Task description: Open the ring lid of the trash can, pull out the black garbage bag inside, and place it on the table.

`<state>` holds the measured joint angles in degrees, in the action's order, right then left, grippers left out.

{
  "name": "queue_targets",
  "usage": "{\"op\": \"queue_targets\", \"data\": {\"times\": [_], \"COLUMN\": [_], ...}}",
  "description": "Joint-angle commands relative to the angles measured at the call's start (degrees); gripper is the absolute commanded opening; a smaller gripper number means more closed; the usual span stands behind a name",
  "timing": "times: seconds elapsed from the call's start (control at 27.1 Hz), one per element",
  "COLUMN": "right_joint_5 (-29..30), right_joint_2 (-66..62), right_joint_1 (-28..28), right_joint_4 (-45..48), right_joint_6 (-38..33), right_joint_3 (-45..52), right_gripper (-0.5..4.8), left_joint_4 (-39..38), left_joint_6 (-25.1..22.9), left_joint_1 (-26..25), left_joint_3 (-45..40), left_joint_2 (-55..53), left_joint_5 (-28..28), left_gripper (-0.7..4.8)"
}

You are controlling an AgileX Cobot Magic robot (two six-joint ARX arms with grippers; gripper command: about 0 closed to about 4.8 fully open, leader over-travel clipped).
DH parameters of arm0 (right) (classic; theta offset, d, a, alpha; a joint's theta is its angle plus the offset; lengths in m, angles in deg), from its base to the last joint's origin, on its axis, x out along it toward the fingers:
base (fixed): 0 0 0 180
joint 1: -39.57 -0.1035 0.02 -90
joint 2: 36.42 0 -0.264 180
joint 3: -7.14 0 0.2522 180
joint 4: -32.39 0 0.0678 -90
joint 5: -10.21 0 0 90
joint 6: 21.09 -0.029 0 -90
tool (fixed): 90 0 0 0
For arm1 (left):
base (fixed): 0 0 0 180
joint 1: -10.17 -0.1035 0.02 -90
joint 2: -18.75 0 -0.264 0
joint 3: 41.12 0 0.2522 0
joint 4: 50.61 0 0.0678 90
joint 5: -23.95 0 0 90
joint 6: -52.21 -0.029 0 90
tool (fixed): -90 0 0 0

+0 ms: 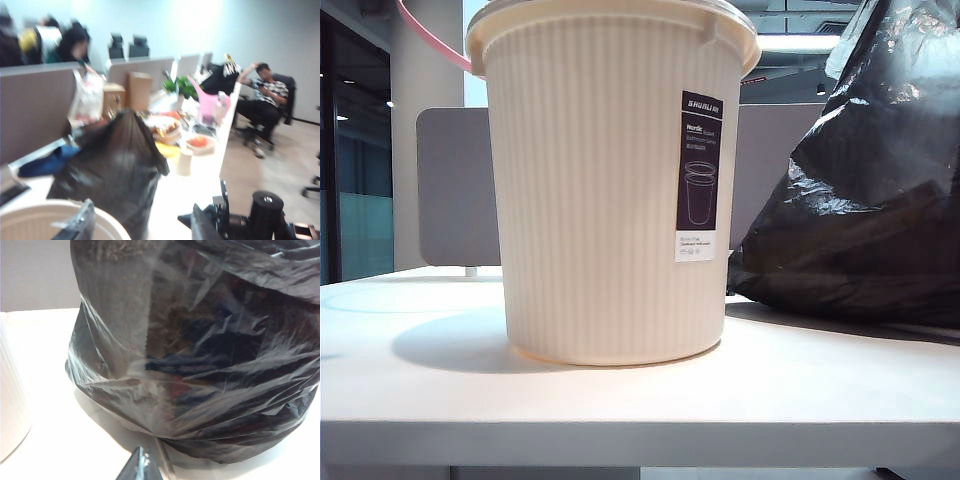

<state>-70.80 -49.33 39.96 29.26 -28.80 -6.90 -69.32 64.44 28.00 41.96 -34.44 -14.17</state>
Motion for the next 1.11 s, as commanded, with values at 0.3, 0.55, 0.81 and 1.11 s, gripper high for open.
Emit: {"op": "queue_targets", "data": {"times": [0.3,0.55,0.81,1.11], "right_joint_5": [-0.13,-0.15,-0.13,-0.13], "right_joint_2": [0.00,0.00,0.00,0.00], "right_joint_1": [-0.04,-0.04,-0.04,-0.04], "right_joint_4": [1.20,1.18,1.14,-0.17], "right_joint_6": [-0.17,-0.17,-0.17,0.00], "right_joint_3": [0.09,0.09,0.09,0.09], "right_gripper": [-0.01,-0.01,-0.01,-0.01], "left_joint_4": [-16.31,-35.32,-40.65,-42.42], "left_joint_6": [-9.86,-18.16,-19.19,-17.59], "left_joint_1": [0.04,0.07,0.07,0.07], "left_joint_3": [0.20,0.20,-4.83,-13.35], "left_joint_2": [19.54,31.21,43.58,52.96], "left_joint_5": [-13.07,-25.24,-30.29,-33.94], "left_gripper": [2.36,1.69,0.79,0.11]}}
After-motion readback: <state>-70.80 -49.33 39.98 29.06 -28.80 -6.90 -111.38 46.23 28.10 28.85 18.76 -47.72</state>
